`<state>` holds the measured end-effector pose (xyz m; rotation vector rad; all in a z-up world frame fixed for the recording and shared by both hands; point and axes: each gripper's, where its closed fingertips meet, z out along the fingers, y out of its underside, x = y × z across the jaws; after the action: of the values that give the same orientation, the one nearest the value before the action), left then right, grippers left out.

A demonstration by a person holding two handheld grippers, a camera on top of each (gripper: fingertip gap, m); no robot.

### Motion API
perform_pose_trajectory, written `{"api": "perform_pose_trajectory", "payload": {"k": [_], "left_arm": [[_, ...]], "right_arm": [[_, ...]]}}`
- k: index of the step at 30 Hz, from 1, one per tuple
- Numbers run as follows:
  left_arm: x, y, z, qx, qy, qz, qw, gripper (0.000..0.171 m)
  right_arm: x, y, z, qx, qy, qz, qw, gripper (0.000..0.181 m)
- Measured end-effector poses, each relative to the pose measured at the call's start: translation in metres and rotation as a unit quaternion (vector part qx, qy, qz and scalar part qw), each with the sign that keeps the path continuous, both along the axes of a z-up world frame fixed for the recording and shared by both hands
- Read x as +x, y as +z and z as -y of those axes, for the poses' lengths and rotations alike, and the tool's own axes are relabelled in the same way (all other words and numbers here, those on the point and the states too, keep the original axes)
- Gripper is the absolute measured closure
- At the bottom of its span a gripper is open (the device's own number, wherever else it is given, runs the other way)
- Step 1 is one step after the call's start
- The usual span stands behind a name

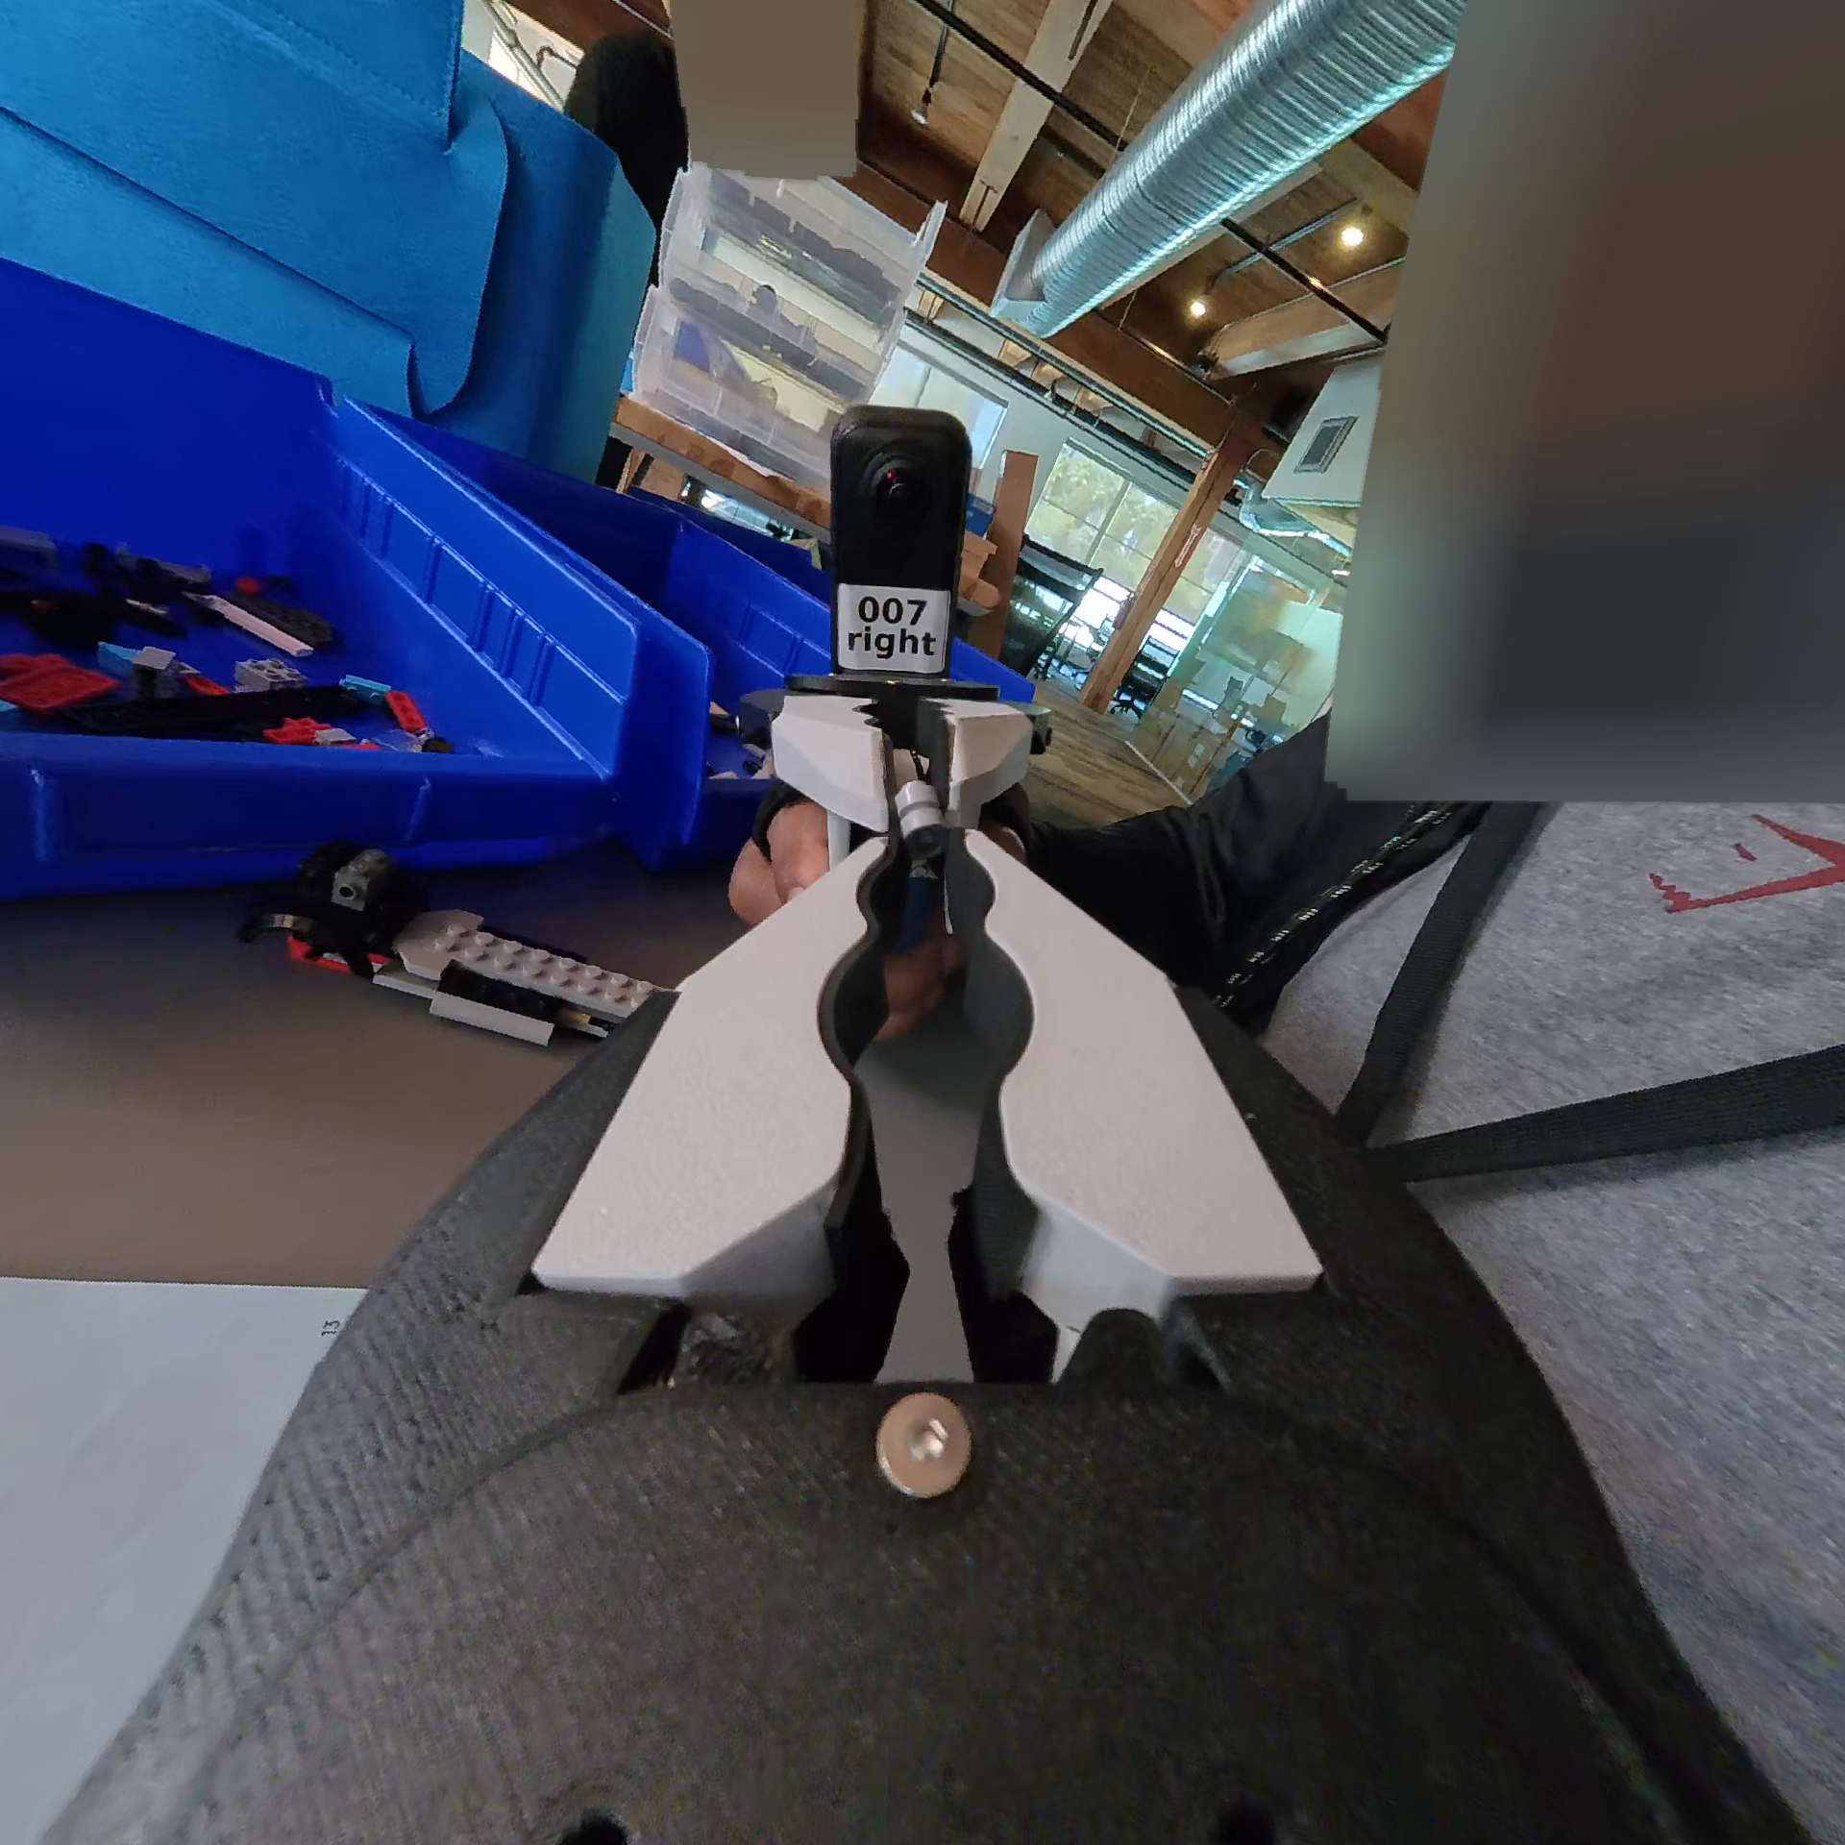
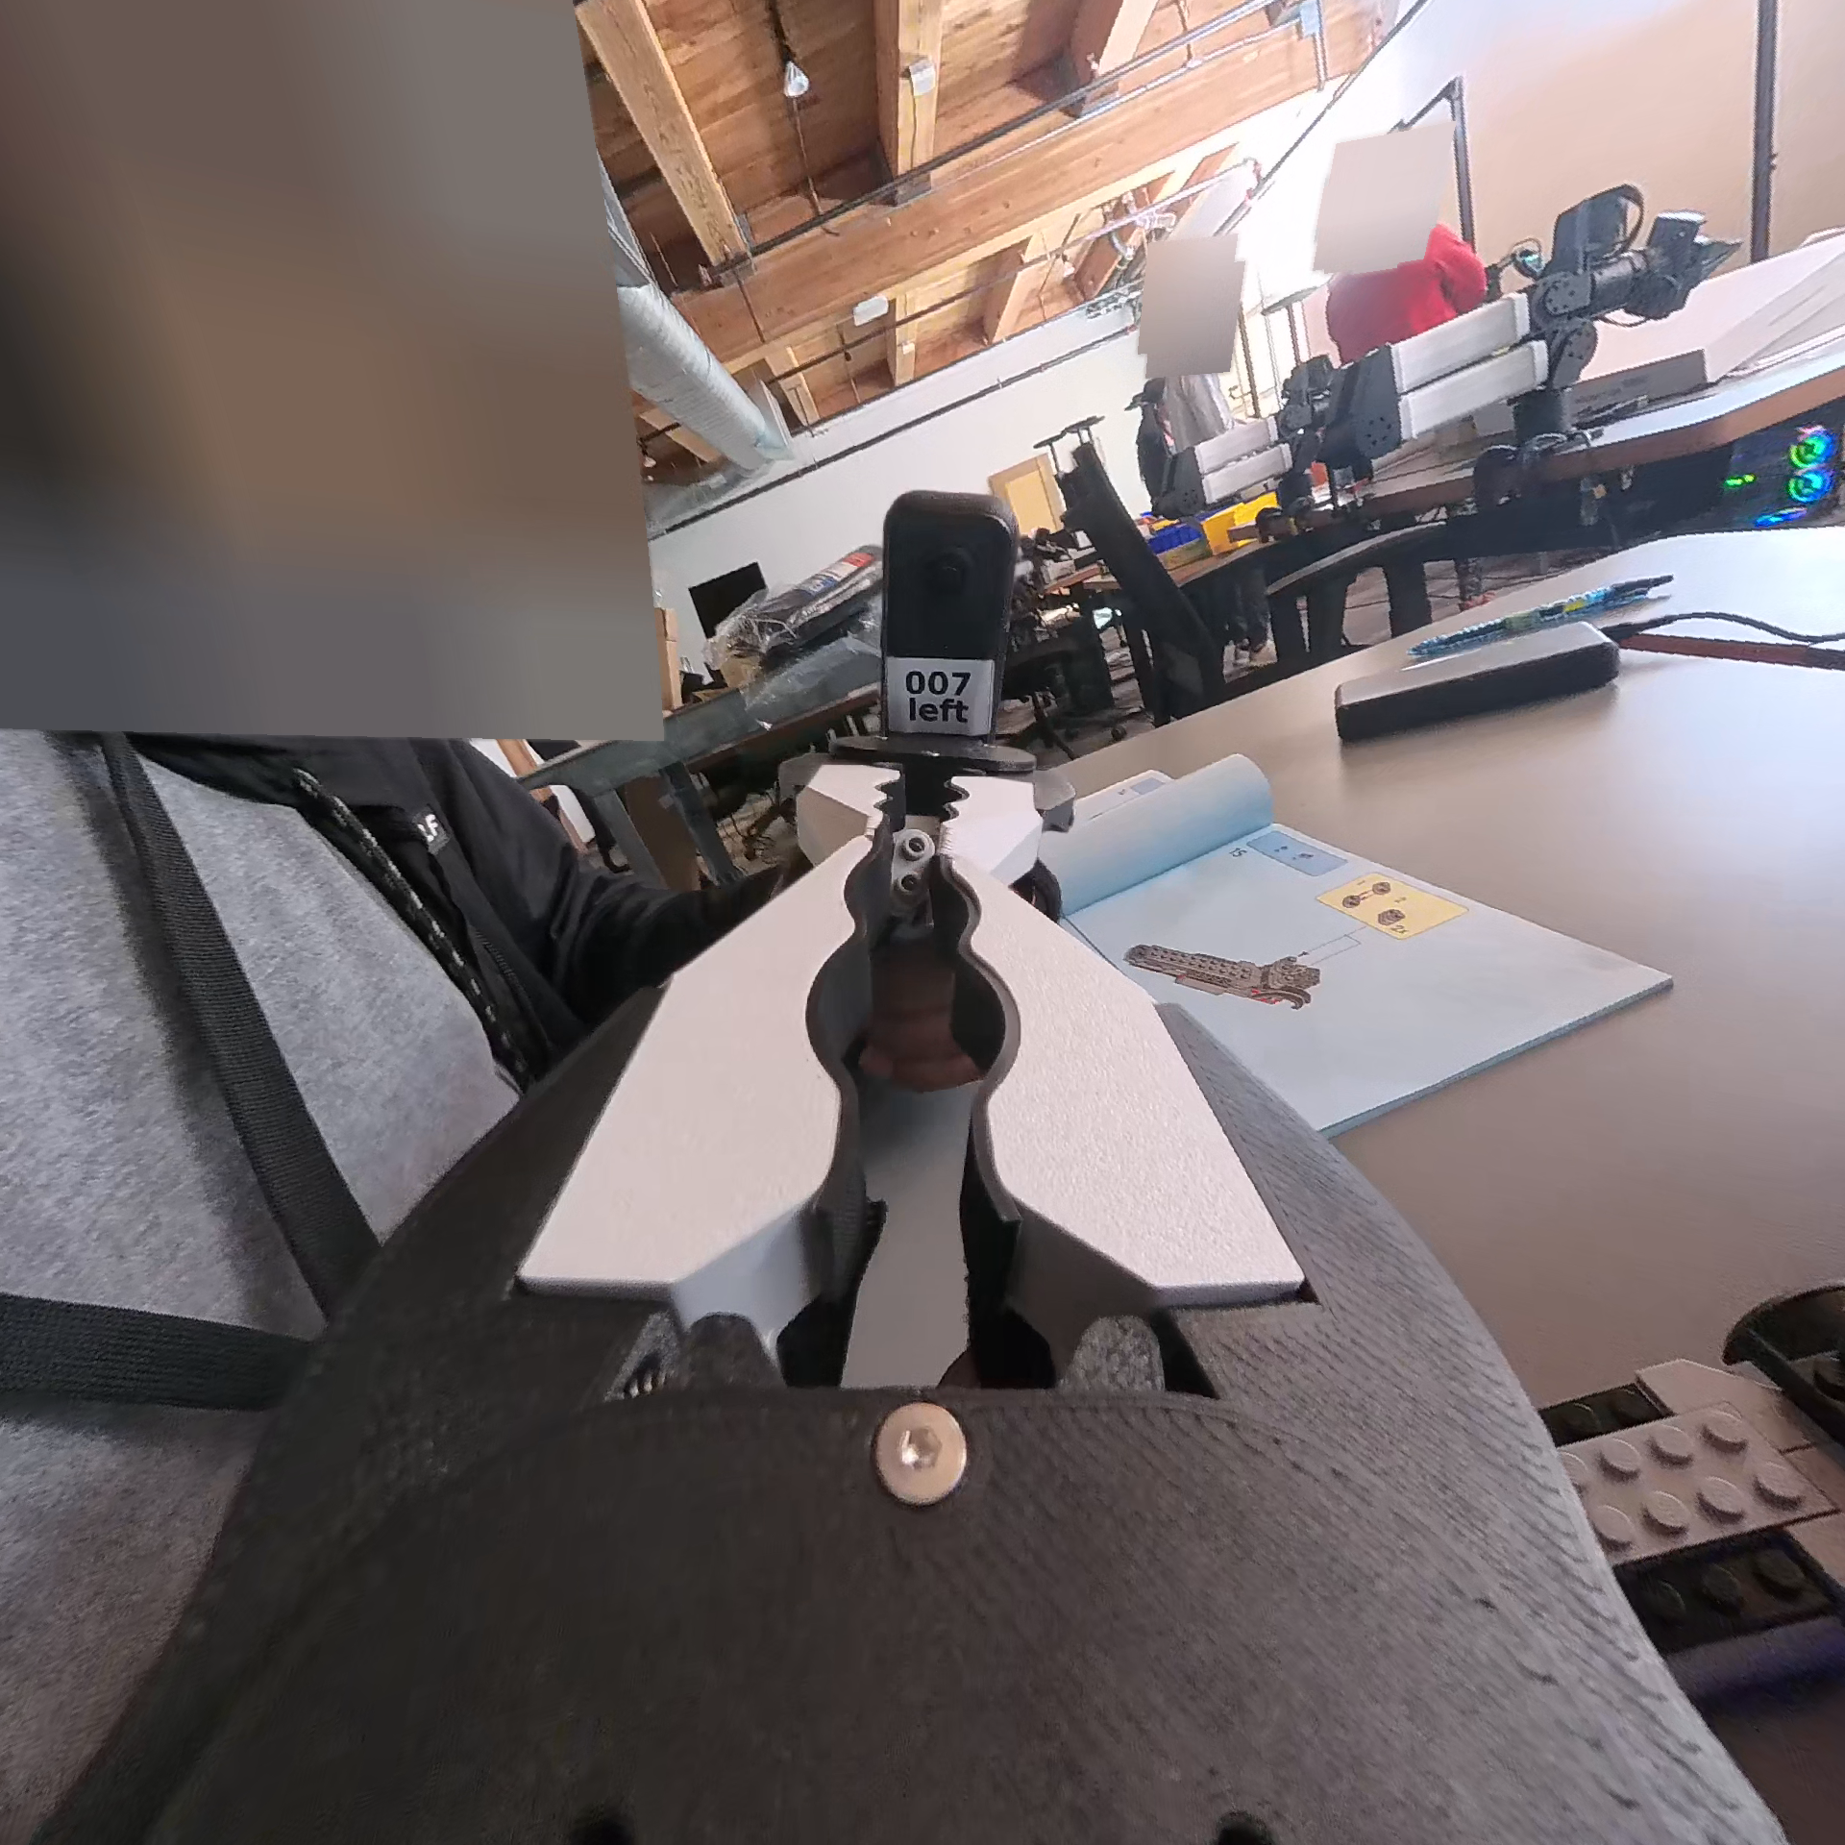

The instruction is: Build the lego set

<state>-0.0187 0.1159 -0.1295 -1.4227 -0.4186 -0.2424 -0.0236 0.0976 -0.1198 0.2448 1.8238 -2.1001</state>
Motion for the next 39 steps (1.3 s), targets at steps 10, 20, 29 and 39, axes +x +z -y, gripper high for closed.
{"api": "perform_pose_trajectory", "payload": {"k": [10, 20, 29, 39], "left_arm": [[0.001, 0.000, -0.001, 0.000, 0.005, -0.025, 1.000, 0.164], [0.009, 0.015, 0.002, 0.051, 0.027, -0.109, 0.992, 0.164], [0.018, 0.030, 0.007, 0.099, 0.030, -0.142, 0.985, 0.164], [0.023, 0.037, 0.011, 0.142, 0.010, -0.125, 0.982, 0.164]], "right_arm": [[0.001, 0.000, 0.000, 0.038, -0.013, -0.043, 0.998, 0.172], [0.011, 0.014, 0.004, 0.051, -0.010, -0.075, 0.996, 0.172], [0.019, 0.027, 0.009, 0.048, -0.009, -0.087, 0.995, 0.171], [0.020, 0.034, 0.012, 0.028, -0.012, -0.076, 0.997, 0.164]]}}
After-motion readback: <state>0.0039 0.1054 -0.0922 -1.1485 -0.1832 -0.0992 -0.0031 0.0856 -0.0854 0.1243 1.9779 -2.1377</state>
